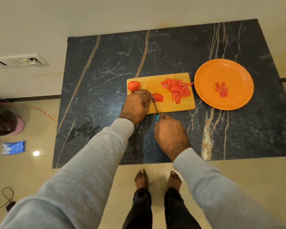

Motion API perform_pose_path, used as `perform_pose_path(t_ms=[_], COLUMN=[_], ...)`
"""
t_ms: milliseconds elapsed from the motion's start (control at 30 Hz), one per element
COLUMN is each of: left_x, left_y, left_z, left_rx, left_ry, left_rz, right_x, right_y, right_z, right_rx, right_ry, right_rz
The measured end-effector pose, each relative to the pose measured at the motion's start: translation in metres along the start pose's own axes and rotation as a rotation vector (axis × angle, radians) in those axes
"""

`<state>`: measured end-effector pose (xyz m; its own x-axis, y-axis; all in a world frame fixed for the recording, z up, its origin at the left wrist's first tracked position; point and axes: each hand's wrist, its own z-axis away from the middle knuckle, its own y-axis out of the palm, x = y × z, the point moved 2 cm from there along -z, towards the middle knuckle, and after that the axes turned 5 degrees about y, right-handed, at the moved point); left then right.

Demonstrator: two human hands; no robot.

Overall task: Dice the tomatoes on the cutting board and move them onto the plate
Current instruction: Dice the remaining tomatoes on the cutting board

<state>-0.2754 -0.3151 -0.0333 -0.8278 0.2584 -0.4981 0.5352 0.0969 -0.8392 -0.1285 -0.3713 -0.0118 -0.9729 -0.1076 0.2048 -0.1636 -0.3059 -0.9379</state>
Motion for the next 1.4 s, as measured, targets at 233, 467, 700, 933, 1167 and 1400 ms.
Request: perform_pose_path(t_ms=[233, 467, 700, 933, 1167, 1400], left_x=[-0.003, 0.003, 0.006, 0.002, -0.002, -0.017], left_y=[0.0, -0.009, -0.009, -0.011, -0.003, 0.018], left_z=[-0.001, 0.003, 0.012, 0.015, 0.016, -0.003], left_rx=[0.001, -0.036, -0.078, -0.187, -0.153, -0.094], left_ry=[-0.016, -0.138, -0.187, -0.284, -0.267, -0.263], left_rz=[0.003, -0.025, -0.065, -0.039, -0.046, -0.039], right_x=[-0.003, -0.001, 0.011, 0.011, 0.007, -0.03], right_y=[0.0, -0.014, 0.0, 0.002, 0.001, -0.005], right_z=[0.022, 0.038, 0.001, -0.009, -0.018, -0.023], right_rx=[0.067, 0.005, -0.029, -0.102, -0.108, -0.176], right_ry=[0.021, -0.054, -0.064, -0.11, -0.088, -0.027], right_rz=[-0.023, -0.065, 0.0, 0.011, 0.017, 0.096])
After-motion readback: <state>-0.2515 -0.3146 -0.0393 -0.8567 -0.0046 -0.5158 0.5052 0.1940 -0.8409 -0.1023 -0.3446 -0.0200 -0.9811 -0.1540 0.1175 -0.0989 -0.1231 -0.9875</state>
